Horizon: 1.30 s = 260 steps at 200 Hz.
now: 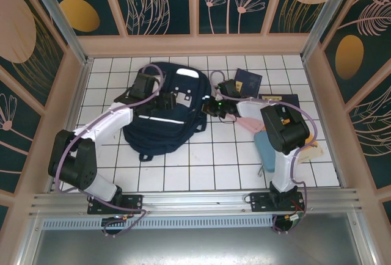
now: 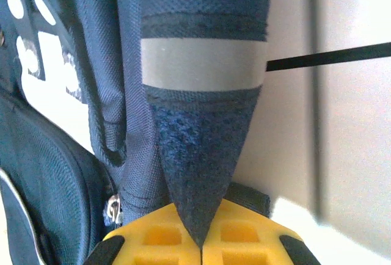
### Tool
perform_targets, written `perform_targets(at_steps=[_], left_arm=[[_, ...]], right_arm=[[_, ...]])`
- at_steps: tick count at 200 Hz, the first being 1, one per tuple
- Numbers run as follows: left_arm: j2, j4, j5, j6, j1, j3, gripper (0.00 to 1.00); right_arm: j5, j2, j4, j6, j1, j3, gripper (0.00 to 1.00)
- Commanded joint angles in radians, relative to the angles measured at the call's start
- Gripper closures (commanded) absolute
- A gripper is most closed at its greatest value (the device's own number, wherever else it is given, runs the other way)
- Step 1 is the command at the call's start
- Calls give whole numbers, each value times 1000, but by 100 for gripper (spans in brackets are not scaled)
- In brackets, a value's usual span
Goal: Pack the student bag
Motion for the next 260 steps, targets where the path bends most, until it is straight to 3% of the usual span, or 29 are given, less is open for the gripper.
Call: perform_targets(at_steps=[1,38,58,108,168,208,260], left_arm=[[56,-145,-82,41,-79,80,28],[203,-264,-184,-12,-205,230,29],[272,-298,-210,-18,-263,291,30],[430,-387,-337,-23,-308,436,45],[545,-454,-345,-13,-307,554,57],[608,-488,-317,-28,-308,626,60],[623,-514,-326,-44,-307,696,100]], right_arm=[[16,-25,-53,-57,-38,-12,92],[59,-105,-27,11,-59,-43,64],[76,-180,11,55,-75,-110,57],[64,-289,65,106,-93,-219,54],[53,-296,111,126,-93,-256,55],[62,-302,120,128,-94,-273,57],[61,-317,128,122,-87,-296,58]])
